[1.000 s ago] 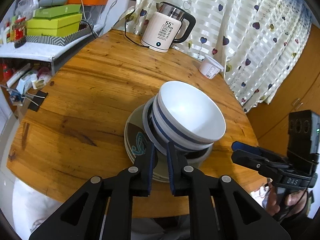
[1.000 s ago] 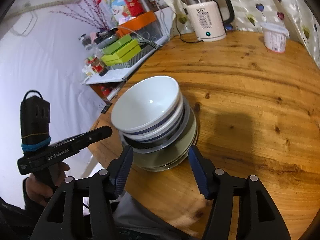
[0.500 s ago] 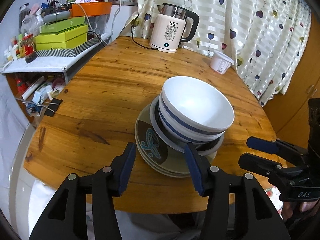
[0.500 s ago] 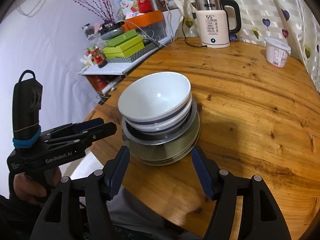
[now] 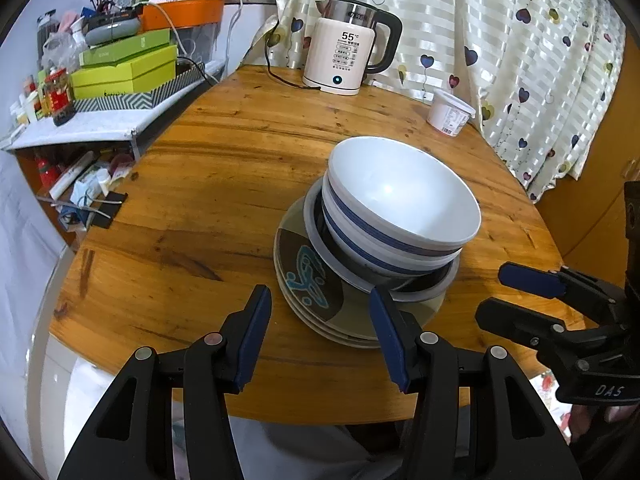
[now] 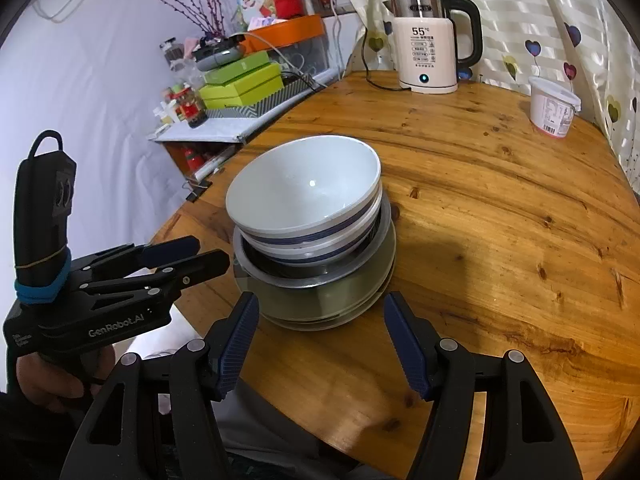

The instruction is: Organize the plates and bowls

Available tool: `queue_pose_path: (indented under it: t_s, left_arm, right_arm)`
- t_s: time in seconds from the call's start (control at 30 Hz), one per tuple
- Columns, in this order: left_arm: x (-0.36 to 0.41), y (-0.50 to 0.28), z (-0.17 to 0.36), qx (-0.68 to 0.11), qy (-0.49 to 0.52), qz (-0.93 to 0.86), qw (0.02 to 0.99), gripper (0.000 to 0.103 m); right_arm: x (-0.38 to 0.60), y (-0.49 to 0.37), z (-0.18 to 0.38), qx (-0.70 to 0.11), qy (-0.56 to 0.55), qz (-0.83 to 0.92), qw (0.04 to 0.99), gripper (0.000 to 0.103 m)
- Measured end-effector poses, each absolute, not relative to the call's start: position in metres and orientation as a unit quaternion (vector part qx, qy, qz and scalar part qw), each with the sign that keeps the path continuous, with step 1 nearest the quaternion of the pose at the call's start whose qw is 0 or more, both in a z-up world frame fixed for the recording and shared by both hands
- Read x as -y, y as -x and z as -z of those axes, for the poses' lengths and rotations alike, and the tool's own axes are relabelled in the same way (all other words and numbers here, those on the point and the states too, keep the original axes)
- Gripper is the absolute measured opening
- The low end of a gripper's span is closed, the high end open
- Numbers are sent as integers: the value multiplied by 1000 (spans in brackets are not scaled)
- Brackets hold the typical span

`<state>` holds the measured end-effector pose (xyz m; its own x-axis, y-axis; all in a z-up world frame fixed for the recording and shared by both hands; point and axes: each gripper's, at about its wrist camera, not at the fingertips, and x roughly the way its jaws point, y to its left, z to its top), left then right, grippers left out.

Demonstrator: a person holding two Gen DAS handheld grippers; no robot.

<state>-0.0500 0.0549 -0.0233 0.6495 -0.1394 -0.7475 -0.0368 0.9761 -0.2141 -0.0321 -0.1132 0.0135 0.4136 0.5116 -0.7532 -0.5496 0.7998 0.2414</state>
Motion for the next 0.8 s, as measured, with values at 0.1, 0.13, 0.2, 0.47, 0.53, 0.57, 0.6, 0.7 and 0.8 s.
queue_pose_path:
  t_s: [0.1, 0.13, 0.2, 0.47, 0.53, 0.57, 0.6, 0.7, 0.8]
  left_arm:
    - [-55, 50, 25, -418, 108, 30, 901, 52]
    - [-55, 51, 25, -418, 108, 31, 901, 52]
    - [-54, 50, 26, -420, 111, 34, 900, 52]
    - [-51, 50, 27, -427, 98, 16, 899, 52]
    - [-52, 50, 27, -427, 103, 21, 898, 52]
    - [-52, 49, 27, -427, 109, 24, 897, 52]
    - [-52, 49, 28, -429, 110, 24, 896, 52]
    - [-51, 49, 29, -433, 105, 17, 895, 52]
    - [-51, 48, 30, -433, 109, 20, 895, 52]
  right_arm:
    - [112, 32, -12, -442, 22, -316, 839, 66]
    - [112, 32, -12, -442, 23, -315, 839, 66]
    - [112, 32, -11, -444, 23, -316, 838, 66]
    - [110, 30, -8, -447, 23, -315, 837, 66]
    - [109, 30, -7, -447, 24, -316, 837, 66]
    - [109, 30, -7, -447, 23, -316, 836, 66]
    - [109, 30, -7, -448, 23, -316, 836, 66]
    - [108, 30, -6, -448, 24, -316, 836, 66]
    - [108, 30, -6, -449, 24, -315, 836, 66]
